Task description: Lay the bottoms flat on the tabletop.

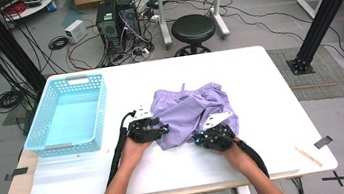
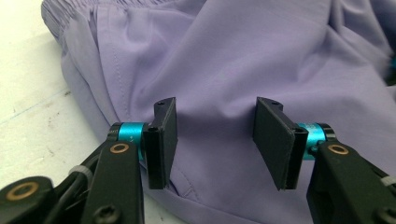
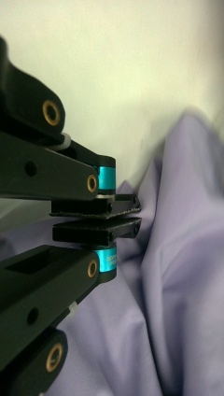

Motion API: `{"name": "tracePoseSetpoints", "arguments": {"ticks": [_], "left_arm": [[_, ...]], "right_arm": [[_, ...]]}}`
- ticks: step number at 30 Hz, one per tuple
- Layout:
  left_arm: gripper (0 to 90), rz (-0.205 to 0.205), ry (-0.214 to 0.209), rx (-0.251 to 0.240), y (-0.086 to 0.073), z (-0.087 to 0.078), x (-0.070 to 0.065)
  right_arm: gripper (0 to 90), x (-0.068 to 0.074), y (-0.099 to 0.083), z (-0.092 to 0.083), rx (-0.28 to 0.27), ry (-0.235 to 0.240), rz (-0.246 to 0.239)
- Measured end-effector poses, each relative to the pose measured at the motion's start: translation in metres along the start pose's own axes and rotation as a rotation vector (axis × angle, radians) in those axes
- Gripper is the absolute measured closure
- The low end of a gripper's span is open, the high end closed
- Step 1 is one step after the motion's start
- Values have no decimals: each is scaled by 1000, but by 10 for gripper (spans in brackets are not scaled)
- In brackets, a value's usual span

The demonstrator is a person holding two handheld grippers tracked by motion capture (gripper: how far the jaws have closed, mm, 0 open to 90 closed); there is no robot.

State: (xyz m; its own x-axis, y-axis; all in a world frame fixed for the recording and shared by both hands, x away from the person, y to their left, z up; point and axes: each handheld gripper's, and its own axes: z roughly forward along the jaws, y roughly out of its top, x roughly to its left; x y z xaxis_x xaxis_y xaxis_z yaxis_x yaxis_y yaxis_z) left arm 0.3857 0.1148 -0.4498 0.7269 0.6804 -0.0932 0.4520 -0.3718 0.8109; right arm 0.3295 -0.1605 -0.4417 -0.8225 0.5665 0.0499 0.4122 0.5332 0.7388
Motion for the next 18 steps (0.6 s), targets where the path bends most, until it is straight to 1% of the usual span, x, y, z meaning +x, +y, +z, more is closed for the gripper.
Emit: {"name": "tracePoseSetpoints", "arguments": {"ticks": [1,2,3,4,5,6,7,8,9,10,12,14,16,17,18], "left_arm": [[541,10,4,12,0,1,-1],[610,22,9,39,0,2,-3],[735,43,31,55,1,4,-6],[787,62,55,63,2,4,-8],[886,67,58,67,2,4,-8],[886,65,66,73,3,4,-8],[889,76,92,74,4,3,-9],[890,81,113,74,4,2,-8],[891,72,127,62,4,1,-6],[892,64,145,53,5,-1,-3],[892,49,196,20,6,-6,3],[892,29,243,-26,7,-12,9],[890,17,274,-70,8,-18,13],[889,13,278,-92,9,-20,15],[875,2,279,-115,9,-22,15]], "right_arm": [[880,1,0,-2,-17,23,-5],[880,2,0,-4,-25,47,-4],[880,2,0,-6,-31,66,-5],[880,3,0,-8,-35,93,-7],[880,4,0,-10,-36,114,-8],[880,4,0,-11,-35,131,-11],[880,5,0,-13,-28,165,-13],[879,5,-1,-14,-25,182,-21],[879,5,-1,-15,-21,226,-23],[879,7,-2,-16,-19,249,-34],[876,8,-3,-18,-11,276,-48],[862,9,-3,-19,-11,280,-54],[834,8,-3,-21,-35,276,-45],[808,7,-1,-22,-47,260,-40],[788,7,0,-23,-60,227,-35]]}}
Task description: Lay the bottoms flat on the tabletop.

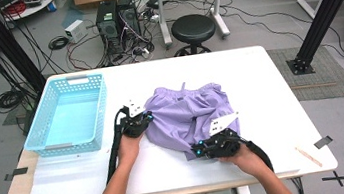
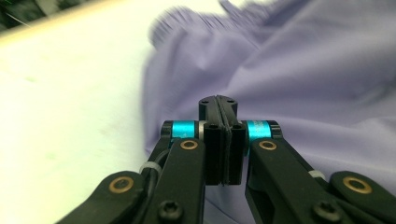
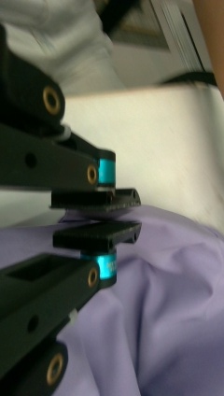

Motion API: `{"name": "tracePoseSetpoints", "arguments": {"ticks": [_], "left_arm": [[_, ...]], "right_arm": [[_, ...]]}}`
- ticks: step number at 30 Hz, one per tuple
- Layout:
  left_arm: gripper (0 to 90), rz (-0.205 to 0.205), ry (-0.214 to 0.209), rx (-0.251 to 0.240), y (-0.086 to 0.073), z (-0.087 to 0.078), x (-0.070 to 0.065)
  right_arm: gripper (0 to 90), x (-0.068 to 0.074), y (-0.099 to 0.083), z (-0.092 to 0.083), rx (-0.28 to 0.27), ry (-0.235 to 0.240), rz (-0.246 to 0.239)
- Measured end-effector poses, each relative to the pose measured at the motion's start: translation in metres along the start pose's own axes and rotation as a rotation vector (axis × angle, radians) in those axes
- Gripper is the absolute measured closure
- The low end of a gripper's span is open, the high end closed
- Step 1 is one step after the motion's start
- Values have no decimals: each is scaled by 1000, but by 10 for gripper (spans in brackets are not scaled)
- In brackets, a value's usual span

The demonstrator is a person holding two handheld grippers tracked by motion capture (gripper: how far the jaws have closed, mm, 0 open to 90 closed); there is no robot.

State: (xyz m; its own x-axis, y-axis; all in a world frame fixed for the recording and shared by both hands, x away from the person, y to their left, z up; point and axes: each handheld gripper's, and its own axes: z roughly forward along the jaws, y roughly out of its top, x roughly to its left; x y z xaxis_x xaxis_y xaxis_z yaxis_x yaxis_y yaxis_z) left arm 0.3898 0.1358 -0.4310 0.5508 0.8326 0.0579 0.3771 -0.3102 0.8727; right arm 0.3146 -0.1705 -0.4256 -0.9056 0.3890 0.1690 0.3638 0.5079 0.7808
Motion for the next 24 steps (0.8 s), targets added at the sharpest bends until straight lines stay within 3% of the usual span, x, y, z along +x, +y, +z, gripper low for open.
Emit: {"name": "tracePoseSetpoints", "arguments": {"ticks": [3,7,10,14,17,19,22,24], "left_arm": [[728,-22,-18,-33,1,-3,2],[644,-29,-35,-53,0,-5,0],[624,-34,-56,-60,0,-9,1],[618,-37,-71,-67,-2,-13,2],[606,-46,-85,-75,-3,-16,3],[604,-50,-91,-80,-4,-17,5],[600,-58,-96,-77,-5,-19,8],[596,-66,-97,-82,-7,-19,8]], "right_arm": [[734,3,9,0,-30,-116,-6],[611,8,24,13,-32,-170,-25],[577,5,33,25,-17,-196,-12],[572,-7,39,50,105,-254,-5],[741,-15,39,66,203,-267,-21],[879,-17,40,68,205,-234,-27],[900,-22,42,67,195,-244,-48],[900,-28,43,63,182,-295,-35]]}}
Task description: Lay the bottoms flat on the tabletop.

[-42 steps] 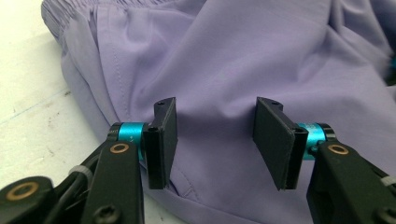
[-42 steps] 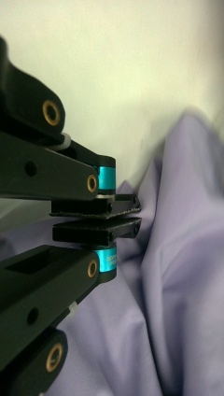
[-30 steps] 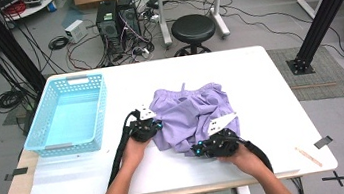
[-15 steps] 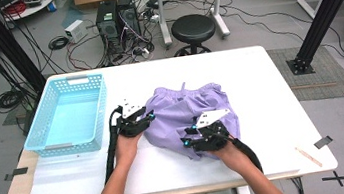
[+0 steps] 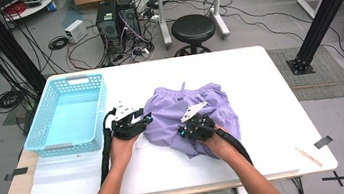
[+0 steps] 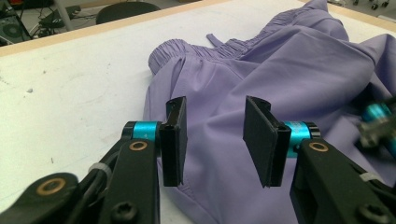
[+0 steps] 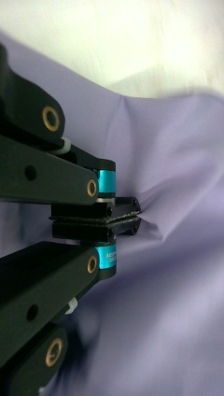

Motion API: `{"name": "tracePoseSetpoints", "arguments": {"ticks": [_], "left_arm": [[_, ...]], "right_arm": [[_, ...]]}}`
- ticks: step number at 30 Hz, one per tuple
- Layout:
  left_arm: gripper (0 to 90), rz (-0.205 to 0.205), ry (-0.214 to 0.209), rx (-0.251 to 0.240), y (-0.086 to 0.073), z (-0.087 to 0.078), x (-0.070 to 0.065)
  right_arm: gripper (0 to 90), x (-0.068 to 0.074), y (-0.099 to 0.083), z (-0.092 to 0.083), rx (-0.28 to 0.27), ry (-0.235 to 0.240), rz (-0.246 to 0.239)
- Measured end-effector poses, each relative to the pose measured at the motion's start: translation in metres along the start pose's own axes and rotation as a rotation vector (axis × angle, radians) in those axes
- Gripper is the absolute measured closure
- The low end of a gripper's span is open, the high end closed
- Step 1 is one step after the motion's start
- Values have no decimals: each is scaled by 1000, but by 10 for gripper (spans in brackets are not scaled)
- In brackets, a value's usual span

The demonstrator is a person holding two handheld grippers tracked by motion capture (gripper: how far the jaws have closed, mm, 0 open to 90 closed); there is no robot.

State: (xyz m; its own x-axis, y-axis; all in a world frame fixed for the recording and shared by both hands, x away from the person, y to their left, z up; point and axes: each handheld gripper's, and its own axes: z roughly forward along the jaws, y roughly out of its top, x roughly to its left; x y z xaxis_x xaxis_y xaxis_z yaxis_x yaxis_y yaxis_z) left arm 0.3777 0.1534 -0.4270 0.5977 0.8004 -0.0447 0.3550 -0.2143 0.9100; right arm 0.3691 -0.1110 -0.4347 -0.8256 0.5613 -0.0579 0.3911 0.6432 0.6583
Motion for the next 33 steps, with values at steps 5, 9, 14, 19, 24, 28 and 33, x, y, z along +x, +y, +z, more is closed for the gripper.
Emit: {"name": "tracePoseSetpoints", "arguments": {"ticks": [5,9,14,19,24,28,33], "left_arm": [[554,-12,-20,17,-5,0,0],[545,-13,-49,22,-9,0,-4],[541,3,-131,25,-12,0,-12],[509,28,-201,54,-14,12,-27],[472,73,-273,134,-13,28,-44],[476,107,-288,172,-10,36,-54],[646,156,-226,268,-7,47,-61]], "right_arm": [[900,-22,-5,-5,-29,-174,93],[900,-34,-10,-7,7,-276,144],[765,-27,-14,-23,-82,-258,139],[673,-17,-20,-40,-138,-258,106],[659,-19,-32,-53,-163,-266,135],[659,-17,-44,-62,-190,-192,158],[659,-9,-45,-61,-183,-169,131]]}}
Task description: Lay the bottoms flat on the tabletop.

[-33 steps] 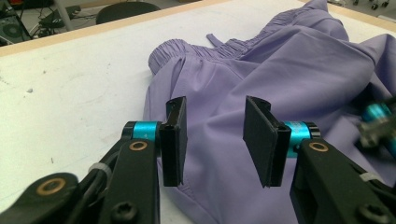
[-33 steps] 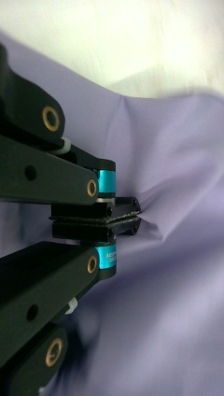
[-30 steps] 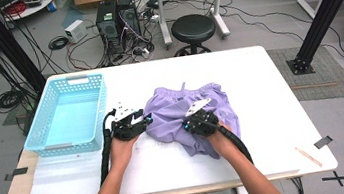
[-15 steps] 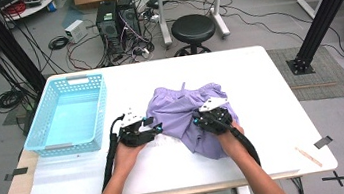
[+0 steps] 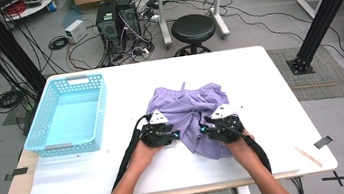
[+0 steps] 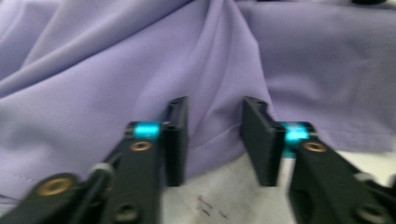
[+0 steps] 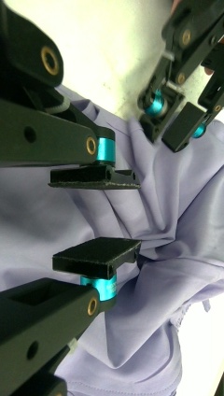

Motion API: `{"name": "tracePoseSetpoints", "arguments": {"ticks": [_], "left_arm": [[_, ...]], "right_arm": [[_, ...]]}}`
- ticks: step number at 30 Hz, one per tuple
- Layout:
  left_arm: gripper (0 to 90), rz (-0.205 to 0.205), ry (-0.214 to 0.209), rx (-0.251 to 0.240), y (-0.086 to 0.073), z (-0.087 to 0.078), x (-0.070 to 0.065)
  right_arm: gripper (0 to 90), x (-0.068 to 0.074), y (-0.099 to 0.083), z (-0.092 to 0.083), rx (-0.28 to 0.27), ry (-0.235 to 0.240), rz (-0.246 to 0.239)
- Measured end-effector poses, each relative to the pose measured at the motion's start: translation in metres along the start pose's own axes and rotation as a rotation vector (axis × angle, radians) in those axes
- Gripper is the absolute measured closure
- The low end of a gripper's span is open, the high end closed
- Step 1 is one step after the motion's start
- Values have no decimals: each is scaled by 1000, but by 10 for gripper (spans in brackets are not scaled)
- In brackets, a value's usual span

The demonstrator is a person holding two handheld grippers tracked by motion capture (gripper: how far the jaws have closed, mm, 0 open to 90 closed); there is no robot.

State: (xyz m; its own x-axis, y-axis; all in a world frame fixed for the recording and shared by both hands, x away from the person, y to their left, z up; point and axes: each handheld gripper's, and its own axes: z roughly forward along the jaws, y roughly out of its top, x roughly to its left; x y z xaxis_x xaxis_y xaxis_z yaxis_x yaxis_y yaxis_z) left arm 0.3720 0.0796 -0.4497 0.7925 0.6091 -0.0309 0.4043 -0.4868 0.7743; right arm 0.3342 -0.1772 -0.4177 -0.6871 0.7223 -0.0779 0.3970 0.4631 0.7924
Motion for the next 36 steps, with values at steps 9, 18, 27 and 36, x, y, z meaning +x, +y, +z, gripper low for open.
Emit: {"name": "tracePoseSetpoints", "arguments": {"ticks": [9,18,27,36], "left_arm": [[879,-30,96,-16,-9,-24,23],[878,-157,264,-57,-22,-53,61],[822,-150,277,-106,-22,-55,58],[739,-145,247,-131,-21,-53,53]], "right_arm": [[654,-6,-10,1,45,-10,-1],[678,-8,-19,13,161,-6,0],[900,-16,-20,3,147,-3,-13],[900,-55,-27,-28,124,-239,74]]}}
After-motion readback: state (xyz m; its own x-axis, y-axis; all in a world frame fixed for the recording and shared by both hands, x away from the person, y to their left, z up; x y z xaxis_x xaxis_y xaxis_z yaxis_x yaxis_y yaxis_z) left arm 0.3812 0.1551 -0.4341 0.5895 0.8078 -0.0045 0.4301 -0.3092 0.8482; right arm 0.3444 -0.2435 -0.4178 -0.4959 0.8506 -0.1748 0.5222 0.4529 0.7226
